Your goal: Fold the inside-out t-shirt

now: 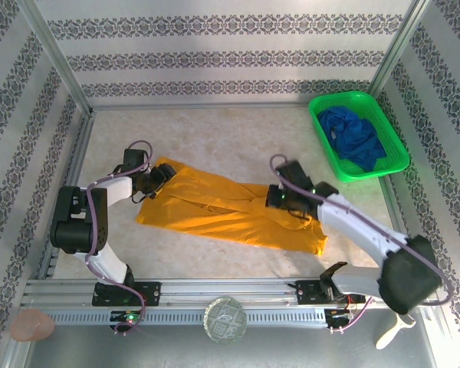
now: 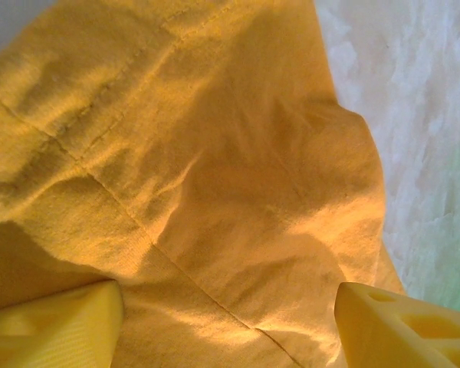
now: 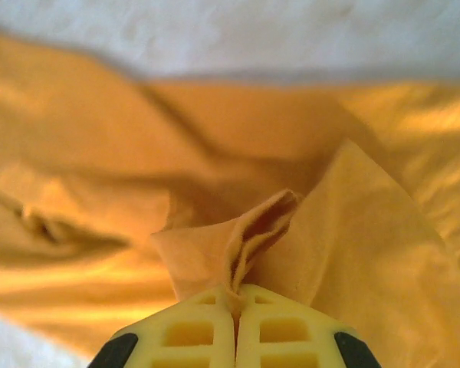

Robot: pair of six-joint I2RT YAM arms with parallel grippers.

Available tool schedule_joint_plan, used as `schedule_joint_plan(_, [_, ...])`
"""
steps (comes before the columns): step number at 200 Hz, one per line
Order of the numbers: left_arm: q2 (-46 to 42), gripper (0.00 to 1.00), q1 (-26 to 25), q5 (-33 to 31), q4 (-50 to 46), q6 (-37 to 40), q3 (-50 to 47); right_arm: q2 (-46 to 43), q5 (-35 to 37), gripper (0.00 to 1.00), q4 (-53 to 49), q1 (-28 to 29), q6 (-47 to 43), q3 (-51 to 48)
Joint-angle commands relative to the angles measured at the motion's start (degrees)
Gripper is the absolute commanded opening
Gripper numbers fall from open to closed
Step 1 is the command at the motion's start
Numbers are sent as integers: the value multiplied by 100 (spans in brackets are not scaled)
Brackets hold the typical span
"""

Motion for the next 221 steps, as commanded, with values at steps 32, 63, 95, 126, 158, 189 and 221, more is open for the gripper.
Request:
schedule_joint_plan(32, [202, 74, -35, -148, -233, 50, -108, -2065, 1359, 58, -1218, 680, 1369, -773])
schedule_joint_plan(63, [145, 74, -37, -118, -335, 60, -23, -1830, 485, 62, -711, -1160, 725, -757])
schedule_joint_plan(95, [118, 74, -37, -125, -407, 74, 53, -465, 22, 67, -279, -1414, -82, -130])
schedule_joint_plan(126, [162, 74, -39, -104, -434, 68, 100, 808, -384, 71, -17, -1269, -671, 437])
schedule_joint_plan(158, [171, 73, -39, -124, -432, 58, 70, 1703, -742, 72, 236, -1029, -875, 723])
schedule_joint_plan(189, [171, 73, -39, -121, -402, 30, 44, 2038, -859, 66, 331, -884, -927, 643])
schedule_joint_plan(221, [175, 74, -39, -108, -376, 20, 53, 1509, -729, 2, 213, -999, -889, 205])
